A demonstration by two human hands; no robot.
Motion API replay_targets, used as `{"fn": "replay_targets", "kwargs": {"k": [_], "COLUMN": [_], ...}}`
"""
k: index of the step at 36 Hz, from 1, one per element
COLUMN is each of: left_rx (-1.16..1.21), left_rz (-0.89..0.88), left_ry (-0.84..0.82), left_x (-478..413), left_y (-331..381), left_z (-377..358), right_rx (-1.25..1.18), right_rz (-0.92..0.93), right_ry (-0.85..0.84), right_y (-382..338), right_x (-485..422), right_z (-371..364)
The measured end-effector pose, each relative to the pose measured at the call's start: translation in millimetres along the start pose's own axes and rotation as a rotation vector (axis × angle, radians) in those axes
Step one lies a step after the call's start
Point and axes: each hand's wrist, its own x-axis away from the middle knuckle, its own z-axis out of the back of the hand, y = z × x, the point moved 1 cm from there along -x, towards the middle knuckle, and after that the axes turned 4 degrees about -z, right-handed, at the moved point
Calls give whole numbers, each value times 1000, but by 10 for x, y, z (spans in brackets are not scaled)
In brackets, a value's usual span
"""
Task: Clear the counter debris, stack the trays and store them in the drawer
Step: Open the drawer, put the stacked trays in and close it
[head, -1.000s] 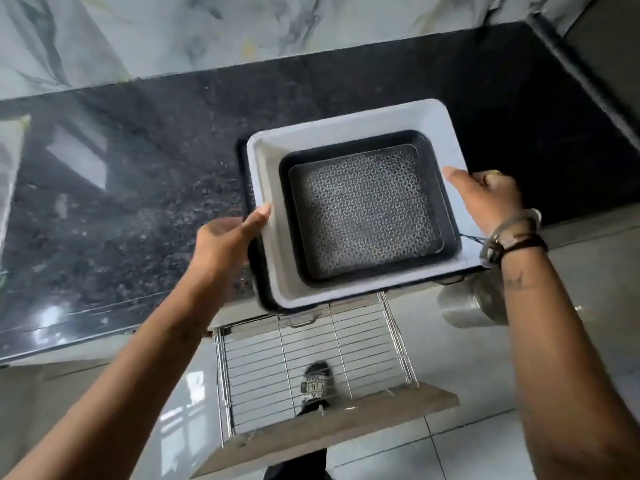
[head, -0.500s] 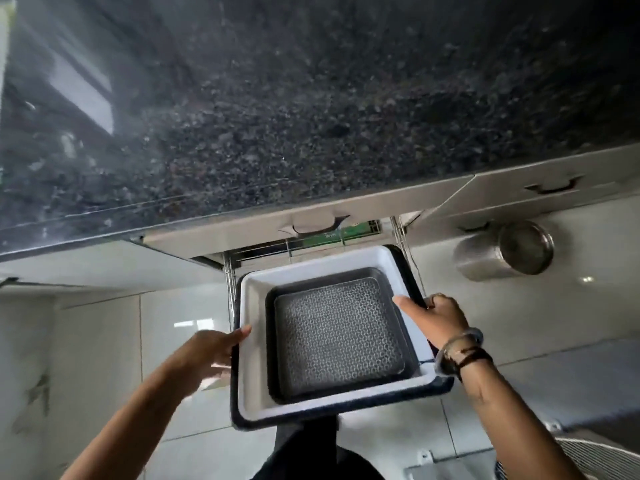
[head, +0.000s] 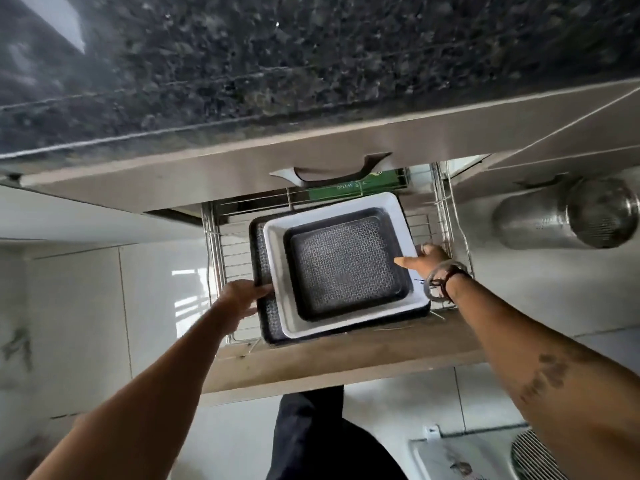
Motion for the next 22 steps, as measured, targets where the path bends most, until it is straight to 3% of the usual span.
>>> {"fn": "replay_targets", "kwargs": {"k": [5, 10, 12, 14, 19, 22], "left_rx": [32, -183, -309, -363, -417, -313], "left_rz": [2, 10, 14, -3, -211, -31], "left_ry": [-1, 49, 142, 230, 538, 764], "left_x": [-184, -230, -138, 70, 1027, 1590], "left_y": [-133, -113, -77, -55, -227, -512], "left_z": [-78, -95, -117, -159, -231, -257], "right_rx": [35, 117, 161, 188, -29, -126], "right_rz": [-30, -44, -60, -23, 241, 160], "right_ry": [-55, -79, -33, 92, 576, 836], "right_y": [38, 17, -7, -54, 86, 408], "right_x": [-28, 60, 158, 358, 1318, 1886], "right_z": [-128, -151, -121, -65, 57, 2]}}
